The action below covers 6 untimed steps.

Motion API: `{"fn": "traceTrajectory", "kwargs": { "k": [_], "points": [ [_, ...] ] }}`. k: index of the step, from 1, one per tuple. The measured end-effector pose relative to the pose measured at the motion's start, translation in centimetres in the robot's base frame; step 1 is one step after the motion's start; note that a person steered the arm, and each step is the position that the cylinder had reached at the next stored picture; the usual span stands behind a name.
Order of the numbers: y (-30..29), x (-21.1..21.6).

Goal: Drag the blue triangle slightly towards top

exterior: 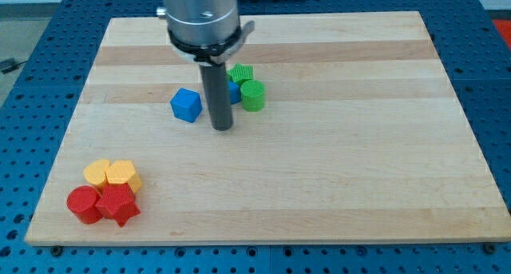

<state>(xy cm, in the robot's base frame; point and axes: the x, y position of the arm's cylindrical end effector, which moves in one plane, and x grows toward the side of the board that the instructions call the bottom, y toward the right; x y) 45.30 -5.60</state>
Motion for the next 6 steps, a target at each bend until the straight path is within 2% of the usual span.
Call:
{"fn": "traceTrajectory", "kwargs": {
  "k": [1,2,6],
  "points": [
    [2.4,-0.7],
    [3.0,-3.1],
    [-1.7,-5.7]
  ]
}}
